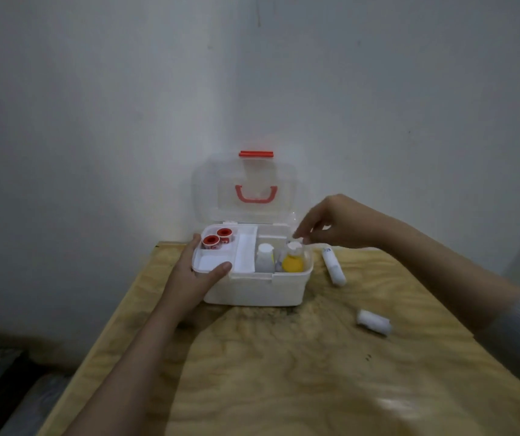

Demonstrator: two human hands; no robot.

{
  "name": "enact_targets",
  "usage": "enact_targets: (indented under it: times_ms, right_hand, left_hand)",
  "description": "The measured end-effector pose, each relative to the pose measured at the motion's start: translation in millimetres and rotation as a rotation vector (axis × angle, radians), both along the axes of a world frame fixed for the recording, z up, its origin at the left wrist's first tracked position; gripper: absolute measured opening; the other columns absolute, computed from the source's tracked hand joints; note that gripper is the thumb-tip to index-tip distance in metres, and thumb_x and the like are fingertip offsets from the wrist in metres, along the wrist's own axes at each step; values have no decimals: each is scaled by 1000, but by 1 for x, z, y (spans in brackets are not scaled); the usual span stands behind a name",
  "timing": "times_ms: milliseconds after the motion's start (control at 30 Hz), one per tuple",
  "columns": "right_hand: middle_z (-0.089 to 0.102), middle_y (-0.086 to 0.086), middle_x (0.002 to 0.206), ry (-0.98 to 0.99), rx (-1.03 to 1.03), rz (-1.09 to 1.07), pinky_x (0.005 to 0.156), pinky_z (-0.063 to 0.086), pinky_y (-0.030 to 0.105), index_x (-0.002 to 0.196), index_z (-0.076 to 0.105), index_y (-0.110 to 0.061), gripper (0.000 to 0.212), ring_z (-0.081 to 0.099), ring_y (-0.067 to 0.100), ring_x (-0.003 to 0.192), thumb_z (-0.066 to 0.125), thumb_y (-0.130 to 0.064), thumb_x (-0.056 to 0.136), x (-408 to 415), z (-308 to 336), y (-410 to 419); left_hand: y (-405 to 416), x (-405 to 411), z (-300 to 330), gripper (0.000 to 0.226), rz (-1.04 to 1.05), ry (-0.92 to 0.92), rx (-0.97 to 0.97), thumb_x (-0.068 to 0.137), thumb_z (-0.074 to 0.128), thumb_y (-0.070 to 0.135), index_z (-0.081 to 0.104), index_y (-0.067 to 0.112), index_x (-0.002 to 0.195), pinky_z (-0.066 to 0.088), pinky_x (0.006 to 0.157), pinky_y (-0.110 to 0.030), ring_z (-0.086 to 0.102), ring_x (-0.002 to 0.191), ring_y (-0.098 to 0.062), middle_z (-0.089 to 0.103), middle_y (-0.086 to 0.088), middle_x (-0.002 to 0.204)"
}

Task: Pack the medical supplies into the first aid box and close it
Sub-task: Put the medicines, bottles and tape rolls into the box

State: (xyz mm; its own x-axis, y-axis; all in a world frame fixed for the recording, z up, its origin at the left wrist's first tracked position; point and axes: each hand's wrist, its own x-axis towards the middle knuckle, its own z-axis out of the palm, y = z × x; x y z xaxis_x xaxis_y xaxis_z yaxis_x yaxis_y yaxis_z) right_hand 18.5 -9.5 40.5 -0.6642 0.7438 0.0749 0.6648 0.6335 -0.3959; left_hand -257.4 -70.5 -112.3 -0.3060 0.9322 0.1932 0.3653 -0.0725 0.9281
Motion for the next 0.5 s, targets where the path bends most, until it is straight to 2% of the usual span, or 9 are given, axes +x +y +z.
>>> enact_targets:
  times_ms: [133,200,267,333,433,500]
  right_hand:
    - [74,-9,89,-207,-70,-134,61,46,8,90,74,-28,15,66,1,73,74,-23,77,65,-42,-21]
    - [72,-9,94,-279,-102,-202,62,48,12,94,72,-29,19,63,1,72,75,-29,75,90,-69,-31]
    - [67,-10,102,-299,-119,-264,68,50,21,101,69,-29,31,59,0,74,76,-34,71,106,-92,-39]
    - [65,-10,103,-264,-136,-293,69,50,22,103,68,-29,36,58,0,74,76,-36,70,114,-108,-45]
    - [70,-10,86,-91,-133,-317,63,52,20,82,68,-31,18,63,6,71,72,-42,69,114,-113,-52]
    - [71,-9,76,67,-114,-334,64,54,25,75,71,-27,30,64,5,68,67,-54,64,109,-106,-55]
  left_hand:
    - [2,0,-2,105,23,10,6,53,71,72,32,36,143,47,93,-33,47,117,-12,45,13,136]
    - [2,0,-2,104,23,7,17,53,71,72,33,36,142,47,90,-31,48,115,-11,46,13,134]
    - [0,0,-1,103,17,11,35,51,69,75,35,37,141,45,82,-23,50,110,-6,46,17,129]
    - [-1,1,0,103,12,8,42,51,68,75,34,37,141,43,80,-20,49,109,-6,44,18,127]
    - [0,0,0,104,10,5,36,52,68,75,34,35,142,43,82,-22,48,114,-10,44,18,129]
    - [1,-1,0,107,15,4,29,50,68,77,33,36,142,44,83,-23,47,114,-10,43,19,129]
